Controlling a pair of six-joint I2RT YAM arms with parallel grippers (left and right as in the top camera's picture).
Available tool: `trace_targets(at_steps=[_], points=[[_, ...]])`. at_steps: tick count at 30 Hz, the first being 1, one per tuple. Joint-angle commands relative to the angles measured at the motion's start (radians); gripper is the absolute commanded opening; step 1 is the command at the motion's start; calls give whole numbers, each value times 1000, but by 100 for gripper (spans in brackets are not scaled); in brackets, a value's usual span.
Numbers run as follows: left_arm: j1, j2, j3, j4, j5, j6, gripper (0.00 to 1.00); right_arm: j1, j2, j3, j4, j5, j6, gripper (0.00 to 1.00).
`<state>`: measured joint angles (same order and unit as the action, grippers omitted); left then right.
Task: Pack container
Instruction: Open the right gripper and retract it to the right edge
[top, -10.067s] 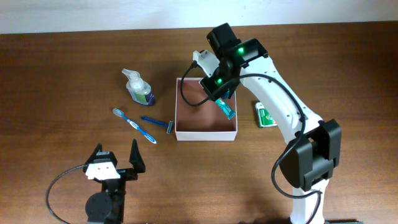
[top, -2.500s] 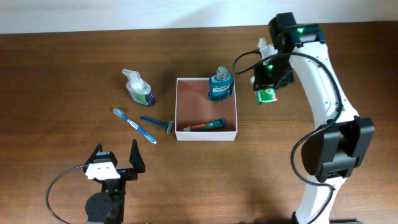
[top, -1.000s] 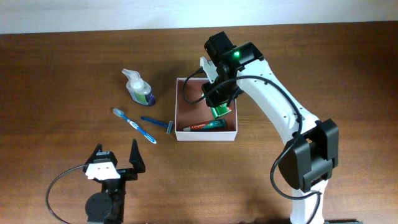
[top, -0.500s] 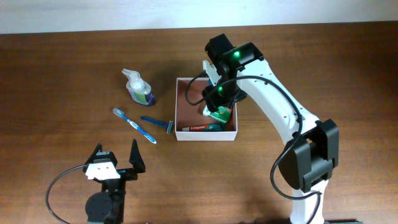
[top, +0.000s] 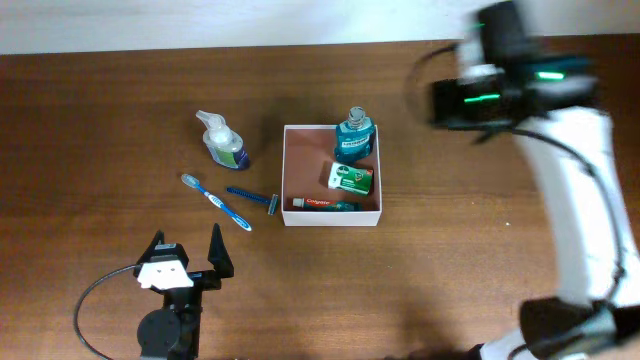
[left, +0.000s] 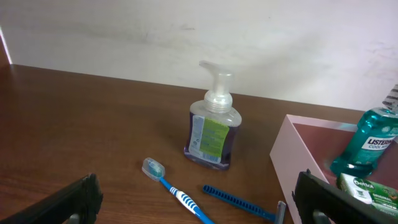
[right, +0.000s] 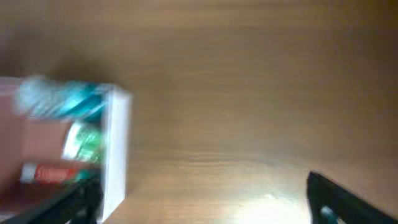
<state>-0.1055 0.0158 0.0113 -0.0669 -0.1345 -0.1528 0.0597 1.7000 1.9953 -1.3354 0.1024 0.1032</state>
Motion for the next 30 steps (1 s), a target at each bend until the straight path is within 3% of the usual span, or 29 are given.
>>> trace_targets(at_steps=[1,10,30], points=[[-3,-3,-2,-2,7,16,100,-145,-30,11,-13,28,19,99],[-3,-3,-2,-2,7,16,99,-357,-18,11,-22,-24,18,99],[-3,-3,-2,-2,7,16,99,-369,-18,11,-21,-23,18,99]])
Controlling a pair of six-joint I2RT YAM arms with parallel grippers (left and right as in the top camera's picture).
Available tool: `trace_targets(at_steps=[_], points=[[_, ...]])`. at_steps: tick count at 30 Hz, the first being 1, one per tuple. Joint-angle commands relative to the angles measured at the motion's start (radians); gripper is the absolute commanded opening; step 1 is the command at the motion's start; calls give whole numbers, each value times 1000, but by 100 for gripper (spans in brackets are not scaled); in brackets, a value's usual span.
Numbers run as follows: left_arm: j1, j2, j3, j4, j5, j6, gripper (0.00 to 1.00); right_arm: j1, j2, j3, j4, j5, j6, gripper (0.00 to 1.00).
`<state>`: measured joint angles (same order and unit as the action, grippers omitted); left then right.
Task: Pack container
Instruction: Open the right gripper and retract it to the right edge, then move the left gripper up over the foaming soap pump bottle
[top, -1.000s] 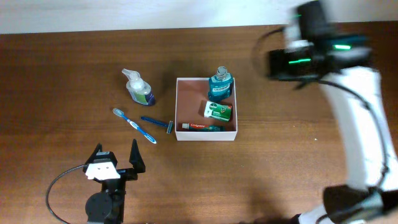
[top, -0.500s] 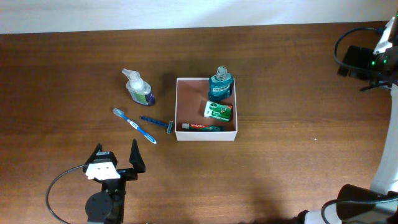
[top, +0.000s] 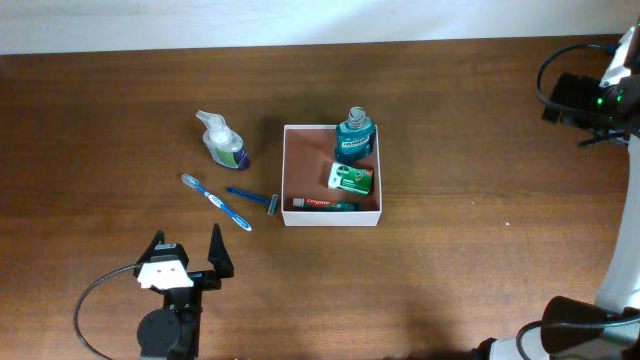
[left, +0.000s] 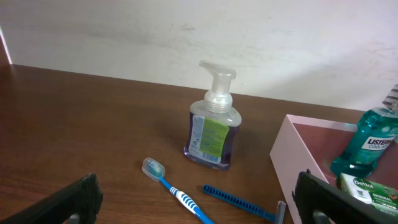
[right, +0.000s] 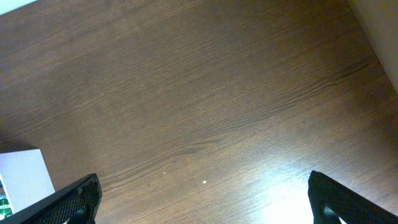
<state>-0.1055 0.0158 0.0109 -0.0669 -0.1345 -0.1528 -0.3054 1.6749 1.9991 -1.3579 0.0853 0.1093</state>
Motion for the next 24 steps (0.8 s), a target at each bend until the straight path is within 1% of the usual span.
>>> trace_targets(at_steps=[1,21,24], points=[[-3,-3,-2,-2,7,16,99,-3,7,7,1,-5,12,99],[-3,-3,-2,10,7,16,99,-3,7,7,1,-5,12,99],[-3,-3,-2,83,-72,27,99,-3,7,7,1,-5,12,99]])
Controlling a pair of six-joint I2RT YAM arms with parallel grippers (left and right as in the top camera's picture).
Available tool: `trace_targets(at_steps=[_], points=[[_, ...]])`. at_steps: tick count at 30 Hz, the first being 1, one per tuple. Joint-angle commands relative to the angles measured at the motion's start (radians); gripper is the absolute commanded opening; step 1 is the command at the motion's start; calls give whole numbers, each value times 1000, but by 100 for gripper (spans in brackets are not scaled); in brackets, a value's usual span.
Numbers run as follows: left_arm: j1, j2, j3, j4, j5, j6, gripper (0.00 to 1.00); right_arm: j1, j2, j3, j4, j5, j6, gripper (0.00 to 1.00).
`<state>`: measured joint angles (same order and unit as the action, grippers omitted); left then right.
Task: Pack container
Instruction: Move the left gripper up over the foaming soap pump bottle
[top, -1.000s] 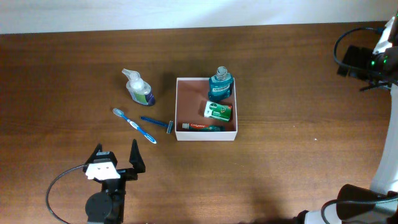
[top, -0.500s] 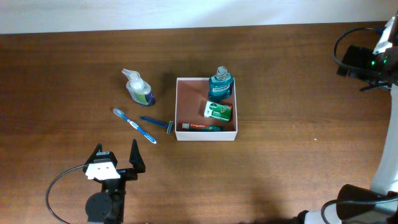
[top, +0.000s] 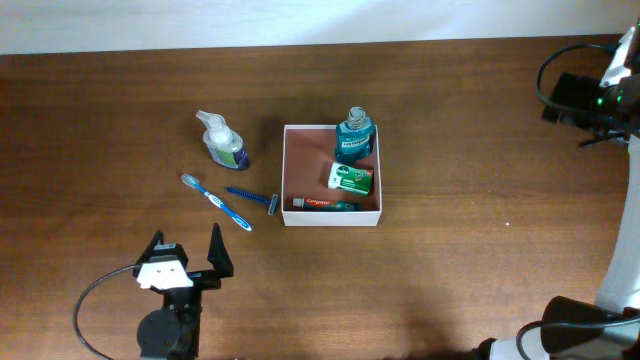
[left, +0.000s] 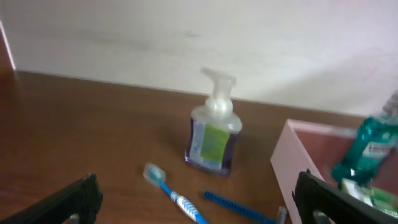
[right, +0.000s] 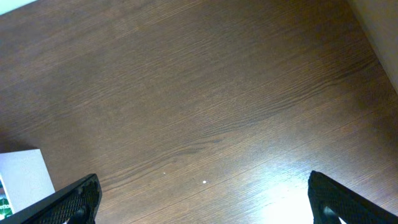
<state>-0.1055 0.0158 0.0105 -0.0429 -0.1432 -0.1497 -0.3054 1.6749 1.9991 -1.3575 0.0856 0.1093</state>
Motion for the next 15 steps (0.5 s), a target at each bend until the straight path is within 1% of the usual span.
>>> trace_targets(at_steps=[1,8,11,15], points=[[-2,-3,-2,95,-83,24,99,-3,7,7,1,-6,12,99],[-2,1,30,338,-93,26,99,-3,7,6,1,-6,12,99],[-2,35,117,344,-132,42,99,-3,7,7,1,-6,12,98],[-2,165,299,344,-135,151,99,-3,7,7,1,-6,12,99]])
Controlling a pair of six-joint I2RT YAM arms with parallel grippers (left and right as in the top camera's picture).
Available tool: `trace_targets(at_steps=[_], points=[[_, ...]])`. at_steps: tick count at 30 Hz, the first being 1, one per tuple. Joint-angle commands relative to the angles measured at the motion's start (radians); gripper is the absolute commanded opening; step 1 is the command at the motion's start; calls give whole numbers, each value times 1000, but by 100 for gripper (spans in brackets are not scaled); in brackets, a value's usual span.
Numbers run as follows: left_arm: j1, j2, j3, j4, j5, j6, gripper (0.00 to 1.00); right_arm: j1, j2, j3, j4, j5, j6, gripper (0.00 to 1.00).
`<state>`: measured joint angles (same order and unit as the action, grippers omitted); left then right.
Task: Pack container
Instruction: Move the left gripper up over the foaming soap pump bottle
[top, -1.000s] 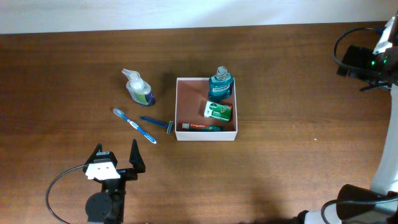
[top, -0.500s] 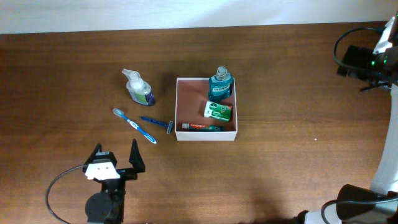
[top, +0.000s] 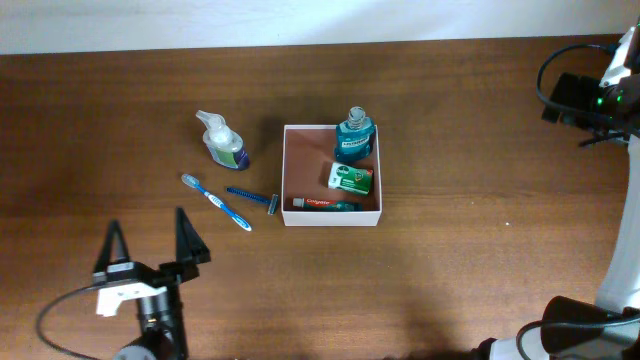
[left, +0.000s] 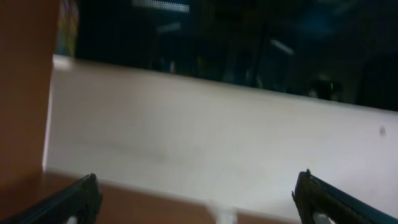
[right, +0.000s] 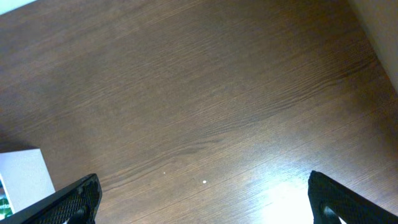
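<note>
The white box (top: 331, 215) holds a teal mouthwash bottle (top: 353, 135), a green soap carton (top: 351, 178) and a toothpaste tube (top: 322, 204). Left of it lie a soap dispenser (top: 223, 140), a blue toothbrush (top: 215, 201) and a blue razor (top: 254, 199). My left gripper (top: 148, 243) stands open near the front edge, apart from them all. Its blurred wrist view faces the wall, with only the dispenser's pump tip (left: 221, 215) showing. My right gripper (right: 199, 202) is open over bare table at the back right; the box corner (right: 25, 180) shows at the left.
The right arm (top: 590, 95) reaches up along the table's right edge. A pale wall (left: 186, 149) runs along the back of the brown table (top: 470, 260). A cable (top: 60, 320) loops from the left arm at the front.
My left gripper has shifted left and tilted upward. Its camera now shows the wall, not the dispenser, toothbrush and box. The right arm and all objects are unchanged.
At first my right arm was blurred just right of the box, while the left gripper sat open facing the dispenser. The right gripper then stood at the back right corner and stayed. The left view blurred, and now it points upward.
</note>
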<state>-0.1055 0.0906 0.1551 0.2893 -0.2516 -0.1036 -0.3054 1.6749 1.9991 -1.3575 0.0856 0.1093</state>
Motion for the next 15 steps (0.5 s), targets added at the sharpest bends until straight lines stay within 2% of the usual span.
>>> trace_targets(at_steps=[1,4,7,10,15], points=[[-2,135,206,11,-26,133,99,-3,7,7,1,-6,12,99],[-2,320,402,-21,-27,190,99,-3,7,7,1,-6,12,99],[-3,515,609,-121,-26,208,99,-3,7,6,1,-6,12,99],[-4,743,856,-294,0,206,99,-3,7,7,1,-6,12,99],[-4,1076,1225,-592,171,206,99,-3,7,7,1,-6,12,99]])
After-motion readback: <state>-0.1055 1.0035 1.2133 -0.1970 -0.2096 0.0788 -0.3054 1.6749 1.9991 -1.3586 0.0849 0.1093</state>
